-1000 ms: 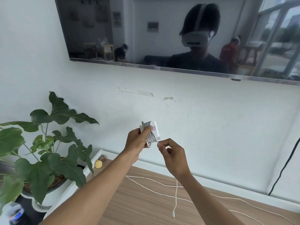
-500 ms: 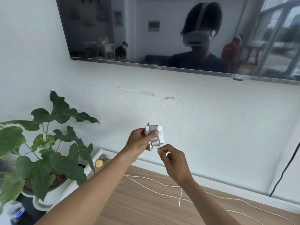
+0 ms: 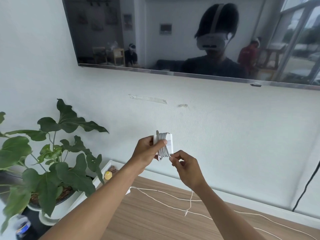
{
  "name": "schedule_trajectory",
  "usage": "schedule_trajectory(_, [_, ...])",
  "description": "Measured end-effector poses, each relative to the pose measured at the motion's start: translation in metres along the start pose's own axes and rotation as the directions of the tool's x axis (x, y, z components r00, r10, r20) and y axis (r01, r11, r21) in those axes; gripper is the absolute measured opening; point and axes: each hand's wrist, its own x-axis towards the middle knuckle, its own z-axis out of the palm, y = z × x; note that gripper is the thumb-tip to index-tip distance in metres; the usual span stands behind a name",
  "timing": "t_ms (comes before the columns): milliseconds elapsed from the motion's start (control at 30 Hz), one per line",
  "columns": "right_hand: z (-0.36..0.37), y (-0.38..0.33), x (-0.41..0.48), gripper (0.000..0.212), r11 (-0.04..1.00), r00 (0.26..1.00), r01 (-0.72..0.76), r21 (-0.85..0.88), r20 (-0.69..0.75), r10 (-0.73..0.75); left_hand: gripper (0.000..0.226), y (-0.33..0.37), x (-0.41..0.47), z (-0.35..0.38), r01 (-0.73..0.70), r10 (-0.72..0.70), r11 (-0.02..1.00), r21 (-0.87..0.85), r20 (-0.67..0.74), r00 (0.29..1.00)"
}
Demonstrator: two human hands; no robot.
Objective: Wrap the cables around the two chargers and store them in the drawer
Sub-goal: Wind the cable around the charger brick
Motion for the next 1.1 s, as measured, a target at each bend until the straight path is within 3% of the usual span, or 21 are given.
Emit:
schedule_trajectory(167, [-0.016, -0.013, 0.014, 0.036, 0.992, 0.987, 0.004, -0.125, 0.161, 0.016, 0.013, 0.012, -0.002, -0.012, 0.072, -0.067, 0.997, -0.01, 0.249, 0.966])
schedule_trajectory(267, [-0.028, -0.026, 0.025, 0.024, 0.976, 0.951, -0.033, -0.215, 0.295, 0.097, 0.016, 0.015, -0.004, -0.019, 0.047, -0.074, 0.995, 0.086, 0.347, 0.935])
schedule_trajectory(467, [-0.038, -0.042, 0.044, 0.019, 0.938, 0.868, -0.135, -0.318, 0.418, 0.267, 0.015, 0.012, -0.006, -0.019, -0.036, -0.05, 0.975, 0.22, 0.375, 0.926])
schedule_trajectory(733, [-0.045, -0.053, 0.043, 0.046, 0.895, 0.737, -0.242, -0.375, 0.529, 0.421, 0.015, 0.012, -0.007, -0.021, 0.013, -0.148, 0.965, 0.263, 0.499, 0.854])
schedule_trajectory(867, [-0.047, -0.055, 0.044, 0.036, 0.865, 0.653, -0.25, -0.435, 0.584, 0.482, 0.019, 0.012, -0.008, -0.024, 0.014, -0.209, 0.946, 0.323, 0.577, 0.79])
schedule_trajectory(1000, [-0.05, -0.066, 0.049, 0.048, 0.847, 0.655, -0.215, -0.485, 0.572, 0.494, 0.033, 0.001, -0.014, -0.019, -0.018, -0.283, 0.898, 0.439, 0.608, 0.742])
schedule_trajectory(1100, [-0.047, -0.069, 0.053, 0.034, 0.816, 0.694, -0.229, -0.531, 0.499, 0.52, 0.024, -0.003, -0.016, -0.018, -0.012, -0.253, 0.903, 0.43, 0.555, 0.793])
